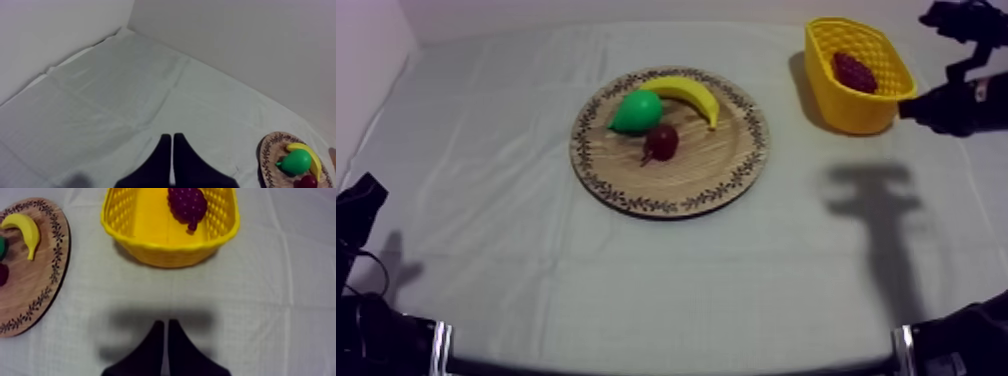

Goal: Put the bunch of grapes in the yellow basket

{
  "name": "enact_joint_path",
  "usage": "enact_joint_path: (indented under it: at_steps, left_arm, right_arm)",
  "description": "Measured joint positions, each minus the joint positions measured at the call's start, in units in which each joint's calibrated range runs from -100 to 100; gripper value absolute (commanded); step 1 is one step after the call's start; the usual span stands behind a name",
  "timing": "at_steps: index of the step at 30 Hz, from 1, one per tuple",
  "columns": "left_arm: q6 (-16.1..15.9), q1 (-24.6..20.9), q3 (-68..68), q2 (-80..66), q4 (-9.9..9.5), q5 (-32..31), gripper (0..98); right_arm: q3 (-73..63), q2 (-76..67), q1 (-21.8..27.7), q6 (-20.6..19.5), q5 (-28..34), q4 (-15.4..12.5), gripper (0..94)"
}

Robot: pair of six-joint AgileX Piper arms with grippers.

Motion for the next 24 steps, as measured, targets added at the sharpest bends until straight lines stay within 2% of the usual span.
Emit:
enact_joint_path:
  at_steps: [12,18,24]
  left_arm:
    - [0.03,0.0,0.0,0.0,0.0,0.0,0.1]
    - [0.06,0.0,0.0,0.0,0.0,0.0,0.1]
    - [0.06,0.0,0.0,0.0,0.0,0.0,0.1]
  right_arm:
    - [18.74,-28.03,0.55,-1.79,-3.94,0.44,0.6]
    - [26.64,-41.35,2.29,1.31,-4.75,-1.88,0.6]
    - [33.66,-51.82,1.14,0.71,-7.39,0.09,0.6]
